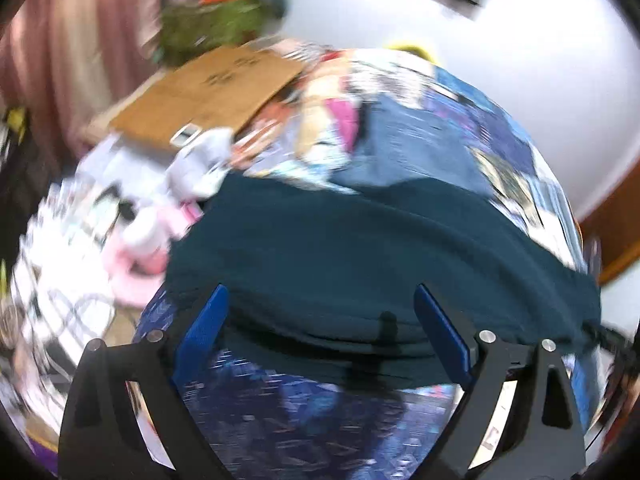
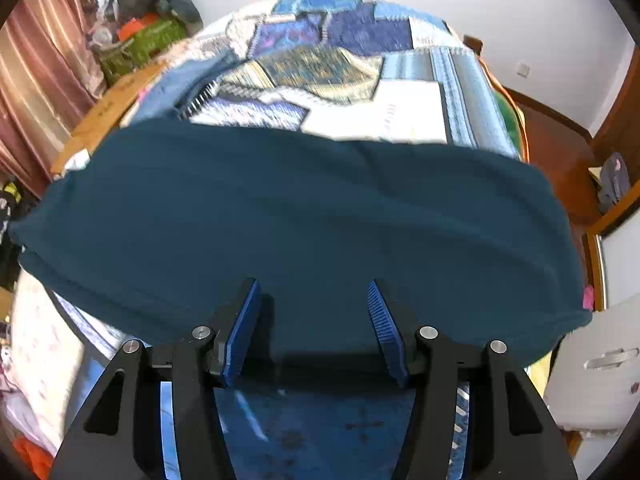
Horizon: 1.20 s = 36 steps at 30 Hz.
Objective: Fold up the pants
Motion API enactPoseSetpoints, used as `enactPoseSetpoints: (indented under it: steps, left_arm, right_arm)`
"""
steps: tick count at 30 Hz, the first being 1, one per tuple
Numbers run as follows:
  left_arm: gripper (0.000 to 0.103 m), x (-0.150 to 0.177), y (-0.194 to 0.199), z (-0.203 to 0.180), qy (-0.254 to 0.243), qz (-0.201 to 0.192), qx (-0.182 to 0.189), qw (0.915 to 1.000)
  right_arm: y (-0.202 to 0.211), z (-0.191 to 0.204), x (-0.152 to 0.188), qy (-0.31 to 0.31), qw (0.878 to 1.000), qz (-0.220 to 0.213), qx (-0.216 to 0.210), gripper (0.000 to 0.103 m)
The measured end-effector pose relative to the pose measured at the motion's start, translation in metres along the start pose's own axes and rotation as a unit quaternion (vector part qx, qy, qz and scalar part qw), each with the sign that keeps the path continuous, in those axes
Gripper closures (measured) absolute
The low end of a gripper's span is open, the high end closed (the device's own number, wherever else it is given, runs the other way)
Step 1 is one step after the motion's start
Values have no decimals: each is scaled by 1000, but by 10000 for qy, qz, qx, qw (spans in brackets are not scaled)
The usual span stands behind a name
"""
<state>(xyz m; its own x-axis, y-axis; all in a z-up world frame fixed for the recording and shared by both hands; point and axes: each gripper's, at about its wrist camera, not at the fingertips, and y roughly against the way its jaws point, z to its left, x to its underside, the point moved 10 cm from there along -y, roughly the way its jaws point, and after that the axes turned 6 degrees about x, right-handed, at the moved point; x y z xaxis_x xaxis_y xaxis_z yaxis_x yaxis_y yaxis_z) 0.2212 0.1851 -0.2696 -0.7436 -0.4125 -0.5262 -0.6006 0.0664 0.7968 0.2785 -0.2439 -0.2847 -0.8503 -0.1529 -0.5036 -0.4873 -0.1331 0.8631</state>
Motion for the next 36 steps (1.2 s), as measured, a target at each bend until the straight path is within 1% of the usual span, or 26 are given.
enactPoseSetpoints:
  steps: [2, 4, 5, 6, 9, 11, 12, 13, 14, 15, 16, 17, 18, 20, 21, 23, 25, 28, 30, 31, 32, 34, 36]
  left_arm:
    - [9, 1, -4, 24, 468, 175, 30, 9987]
    - [9, 5, -10, 33, 605, 333, -9, 9976]
    - [9, 8, -13, 35, 652, 408, 17, 9970]
    - [9, 10, -16, 35, 690, 473, 71, 9965]
    - [9, 19, -31, 31, 903, 784, 413, 9920]
    - [10, 23, -40, 26, 1122, 950, 683, 9868]
    - [13, 24, -45, 22, 1212, 1012, 800, 9842]
    - [15, 25, -49, 20, 1290, 1057, 867, 9822]
    - [24, 24, -51, 21, 1299, 1051, 851, 9823]
    - [35, 23, -52, 23, 1249, 1009, 734, 9843]
    - [42, 22, -52, 25, 1192, 961, 633, 9862]
    - [60, 20, -50, 28, 1065, 846, 421, 9898]
    - [74, 18, -47, 29, 965, 757, 304, 9920]
    - [84, 11, -39, 32, 795, 492, 134, 9955]
    - [85, 6, -31, 35, 680, 287, -34, 9973]
    - [86, -1, -17, 38, 575, -8, -75, 9983]
    - [86, -2, -12, 42, 557, -70, -79, 9984]
    - [86, 9, -23, 50, 542, 180, -108, 9983]
    - [84, 23, -39, 54, 521, 465, -173, 9974]
    - [83, 29, -43, 54, 508, 534, -197, 9971]
    - [78, 35, -47, 54, 470, 586, -256, 9968]
    - [71, 38, -45, 54, 339, 518, -430, 9972]
    - [58, 37, -40, 56, 167, 458, -677, 9965]
  right_arm:
    - [8, 13, -7, 41, 9998, -145, -106, 51]
    - [9, 31, -17, 120, 9993, -280, -221, 46]
    - [8, 43, -23, 188, 9988, -346, -275, 42]
    - [7, 53, -25, 261, 9985, -374, -315, 41]
    - [-5, 81, -24, 554, 9972, -288, -404, 41]
    - [-13, 92, -20, 755, 9962, -205, -384, 41]
    - [-15, 96, -18, 836, 9957, -195, -348, 41]
    - [-16, 99, -18, 898, 9952, -306, -243, 41]
    - [-15, 99, -18, 936, 9947, -366, -201, 41]
    - [-15, 99, -17, 954, 9946, -366, -199, 41]
    - [-14, 98, -18, 928, 9948, -348, -228, 41]
    - [-15, 96, -17, 843, 9956, -300, -295, 40]
    - [-17, 94, -16, 749, 9962, -258, -361, 39]
    - [-19, 91, -14, 584, 9970, -199, -474, 37]
    - [-19, 90, -13, 525, 9971, -186, -510, 35]
    - [-18, 91, -11, 460, 9973, -182, -537, 34]
    - [-18, 91, -10, 424, 9974, -182, -545, 33]
    - [-16, 91, -12, 410, 9978, -126, -510, 32]
    - [-12, 94, -15, 459, 9976, -190, -482, 32]
    - [-12, 94, -16, 482, 9974, -219, -489, 32]
    - [-11, 97, -15, 523, 9972, -234, -482, 32]
    - [-14, 97, -13, 552, 9972, -226, -454, 32]
    - [-14, 94, -12, 461, 9975, -265, -465, 28]
